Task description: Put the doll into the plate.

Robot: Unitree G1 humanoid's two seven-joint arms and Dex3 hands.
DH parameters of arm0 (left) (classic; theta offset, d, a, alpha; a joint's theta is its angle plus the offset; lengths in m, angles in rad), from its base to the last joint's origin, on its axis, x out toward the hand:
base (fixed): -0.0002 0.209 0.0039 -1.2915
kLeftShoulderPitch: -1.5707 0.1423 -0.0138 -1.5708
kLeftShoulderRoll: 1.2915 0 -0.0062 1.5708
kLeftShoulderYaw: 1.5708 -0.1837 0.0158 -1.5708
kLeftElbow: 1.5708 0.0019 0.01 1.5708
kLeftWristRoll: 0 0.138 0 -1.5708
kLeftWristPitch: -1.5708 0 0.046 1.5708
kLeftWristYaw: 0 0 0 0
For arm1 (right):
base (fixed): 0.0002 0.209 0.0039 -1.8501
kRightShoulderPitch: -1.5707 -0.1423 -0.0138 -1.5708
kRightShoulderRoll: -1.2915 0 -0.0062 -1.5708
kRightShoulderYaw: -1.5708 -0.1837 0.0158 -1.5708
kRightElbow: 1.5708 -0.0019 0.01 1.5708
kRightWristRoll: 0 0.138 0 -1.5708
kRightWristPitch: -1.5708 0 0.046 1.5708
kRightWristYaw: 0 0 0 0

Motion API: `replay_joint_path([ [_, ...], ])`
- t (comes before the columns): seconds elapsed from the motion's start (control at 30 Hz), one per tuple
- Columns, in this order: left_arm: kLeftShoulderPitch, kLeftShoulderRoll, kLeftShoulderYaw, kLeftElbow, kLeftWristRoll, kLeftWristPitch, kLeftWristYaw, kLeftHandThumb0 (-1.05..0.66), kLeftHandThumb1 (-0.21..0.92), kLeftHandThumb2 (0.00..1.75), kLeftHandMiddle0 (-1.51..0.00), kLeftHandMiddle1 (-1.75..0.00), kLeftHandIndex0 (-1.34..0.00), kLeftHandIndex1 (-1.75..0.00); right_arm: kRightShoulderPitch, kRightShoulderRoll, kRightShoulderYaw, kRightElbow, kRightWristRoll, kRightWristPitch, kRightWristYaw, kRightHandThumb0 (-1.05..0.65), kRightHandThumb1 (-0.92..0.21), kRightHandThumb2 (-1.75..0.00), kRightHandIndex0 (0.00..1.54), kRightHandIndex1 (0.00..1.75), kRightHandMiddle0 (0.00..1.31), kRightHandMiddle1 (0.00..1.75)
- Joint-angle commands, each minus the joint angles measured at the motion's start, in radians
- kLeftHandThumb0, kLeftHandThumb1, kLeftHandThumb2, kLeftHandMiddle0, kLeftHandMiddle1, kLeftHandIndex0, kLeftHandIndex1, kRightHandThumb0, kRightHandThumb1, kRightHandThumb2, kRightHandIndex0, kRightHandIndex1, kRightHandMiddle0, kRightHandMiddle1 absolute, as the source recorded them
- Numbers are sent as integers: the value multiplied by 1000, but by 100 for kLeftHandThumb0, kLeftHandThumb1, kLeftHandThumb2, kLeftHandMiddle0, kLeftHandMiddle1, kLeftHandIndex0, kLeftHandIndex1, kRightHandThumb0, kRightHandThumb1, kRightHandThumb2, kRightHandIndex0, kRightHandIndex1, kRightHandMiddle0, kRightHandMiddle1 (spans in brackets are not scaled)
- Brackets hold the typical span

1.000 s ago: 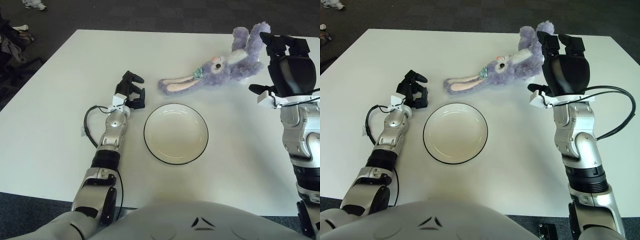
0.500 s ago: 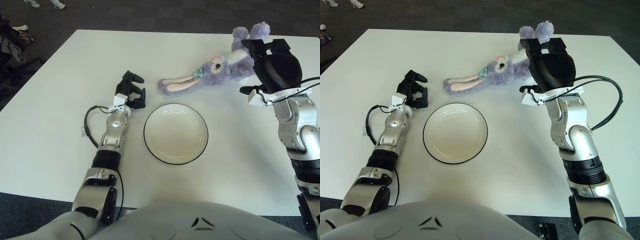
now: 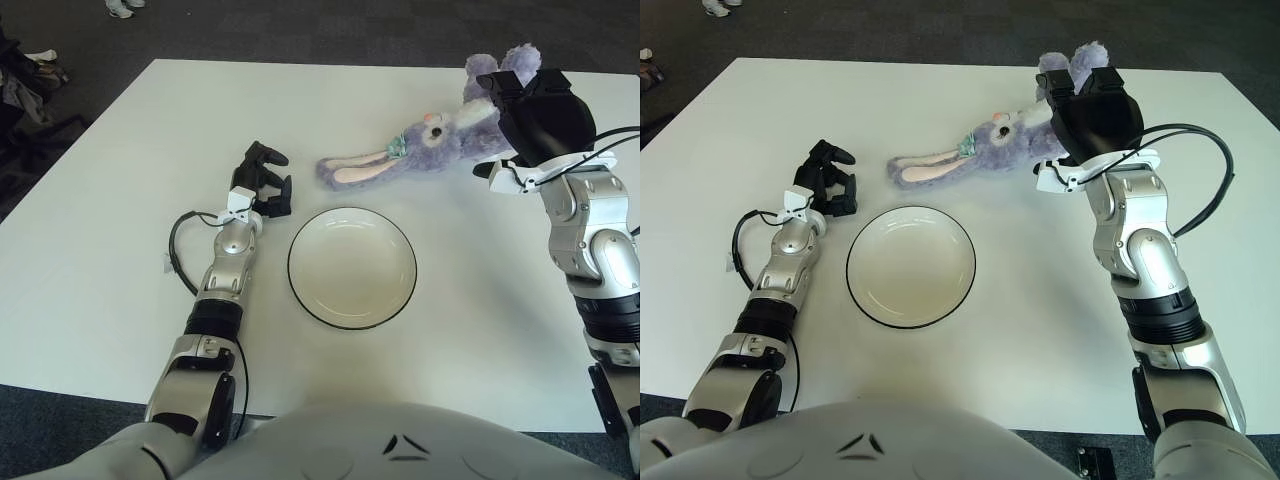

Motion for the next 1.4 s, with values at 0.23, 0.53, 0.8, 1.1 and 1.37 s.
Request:
replay_joint_path([
  [0.23, 54, -19, -5, 54, 7, 4, 10, -1, 31, 131, -65, -175, -43, -163, -107, 4, 38, 124, 43, -27, 19, -79, -35, -80, 9, 168, 0, 50],
  [0.53, 58, -19, -7, 48, 9, 6, 11, -1, 34, 129, -51, -175, -46, -172, -151, -5, 72, 167, 18, 0, 71, -74, -29, -88, 0, 133, 0, 39],
  [0.8, 61, -25, -6, 50, 7, 0, 17, -1, 34, 130, -48, -175, -47, -174, -190, -11, 100, 236, 29, -22, 67, -75, -27, -87, 0, 154, 0, 44],
  [1.1, 60, -27, -4, 57, 7, -6, 23, -1, 33, 131, -49, -175, -47, -175, -252, -21, 142, 336, 13, -38, 69, -88, -35, -81, 0, 169, 0, 53],
  [1.37, 61, -27, -1, 55, -2, -5, 16, -1, 33, 131, -49, -175, -48, -175, -273, -14, 157, 360, 35, -38, 75, -95, -41, -72, 6, 174, 0, 63],
])
